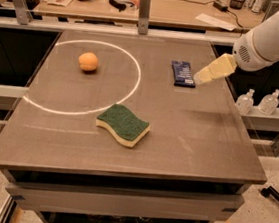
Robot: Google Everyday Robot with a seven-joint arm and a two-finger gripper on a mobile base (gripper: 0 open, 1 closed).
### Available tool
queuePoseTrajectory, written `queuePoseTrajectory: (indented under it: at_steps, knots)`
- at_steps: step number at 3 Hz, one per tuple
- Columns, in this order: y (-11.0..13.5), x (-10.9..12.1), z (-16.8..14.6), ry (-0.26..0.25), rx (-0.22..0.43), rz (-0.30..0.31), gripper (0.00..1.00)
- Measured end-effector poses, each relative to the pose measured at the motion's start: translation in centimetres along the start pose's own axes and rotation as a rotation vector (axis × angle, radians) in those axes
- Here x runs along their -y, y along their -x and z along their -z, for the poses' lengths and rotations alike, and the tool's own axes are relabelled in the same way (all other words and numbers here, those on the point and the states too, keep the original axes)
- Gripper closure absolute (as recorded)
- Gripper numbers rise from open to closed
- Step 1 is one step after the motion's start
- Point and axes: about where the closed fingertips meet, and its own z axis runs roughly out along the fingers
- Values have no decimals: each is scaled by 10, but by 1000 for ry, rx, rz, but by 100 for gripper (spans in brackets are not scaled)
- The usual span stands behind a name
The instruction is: Move rxbar blueberry near sponge
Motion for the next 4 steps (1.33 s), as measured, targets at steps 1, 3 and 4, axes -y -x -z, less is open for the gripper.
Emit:
queuePoseTrajectory:
  at_steps: [1, 3, 4]
  knots:
    - [26, -3, -15, -35, 4, -41, 0]
    - [31, -3, -21, -66, -21, -81, 0]
    - [45, -6, -42, -143, -111, -145, 0]
